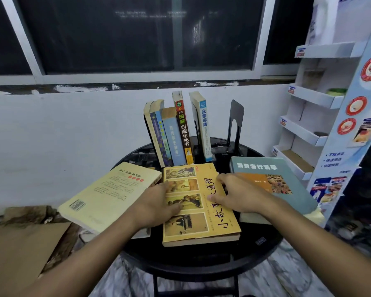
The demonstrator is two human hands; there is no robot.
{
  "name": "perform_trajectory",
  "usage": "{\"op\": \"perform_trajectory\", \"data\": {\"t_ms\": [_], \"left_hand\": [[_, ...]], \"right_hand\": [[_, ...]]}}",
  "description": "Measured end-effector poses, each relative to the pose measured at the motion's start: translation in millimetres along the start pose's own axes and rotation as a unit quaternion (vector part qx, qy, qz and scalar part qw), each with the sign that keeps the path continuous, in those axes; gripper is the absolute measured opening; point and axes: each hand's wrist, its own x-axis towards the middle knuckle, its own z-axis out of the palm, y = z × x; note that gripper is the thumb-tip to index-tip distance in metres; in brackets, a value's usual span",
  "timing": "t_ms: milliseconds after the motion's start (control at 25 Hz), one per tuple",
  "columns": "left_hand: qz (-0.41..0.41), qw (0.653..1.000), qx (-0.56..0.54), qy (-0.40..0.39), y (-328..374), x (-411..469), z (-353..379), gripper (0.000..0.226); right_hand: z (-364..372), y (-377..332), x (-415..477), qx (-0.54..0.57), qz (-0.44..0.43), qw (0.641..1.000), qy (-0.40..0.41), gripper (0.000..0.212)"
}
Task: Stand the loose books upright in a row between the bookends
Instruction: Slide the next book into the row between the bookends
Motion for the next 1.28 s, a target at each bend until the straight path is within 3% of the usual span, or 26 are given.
{"op": "perform_trajectory", "data": {"t_ms": [320,480,600,720,840,960,1280], "left_hand": [[-0.029,0.999,0.009,-0.019,2,13,-4,0.048],[-0.014,0.997,-0.073,0.012,-9,14,-5,0.039],[0.012,0.986,-0.159,0.046,-14,12,-8,0.044],[0.03,0.97,-0.219,0.098,-12,10,-17,0.055],[0.056,0.962,-0.214,0.158,-13,13,-29,0.064],[0.083,0.954,-0.224,0.18,-9,16,-42,0.067],[0.115,0.933,-0.264,0.214,-4,21,-57,0.06]], "right_hand": [[4,-2,3,0.05,0.03,0.998,0.027,0.027],[4,1,4,0.082,0.045,0.994,0.058,0.039],[-3,3,6,0.117,0.042,0.987,0.103,0.046],[-12,0,10,0.184,0.024,0.969,0.161,0.039],[-26,-6,17,0.228,0.009,0.951,0.207,0.03],[-45,-9,22,0.266,-0.007,0.944,0.196,0.031],[-72,-11,27,0.225,-0.04,0.95,0.212,0.031]]}}
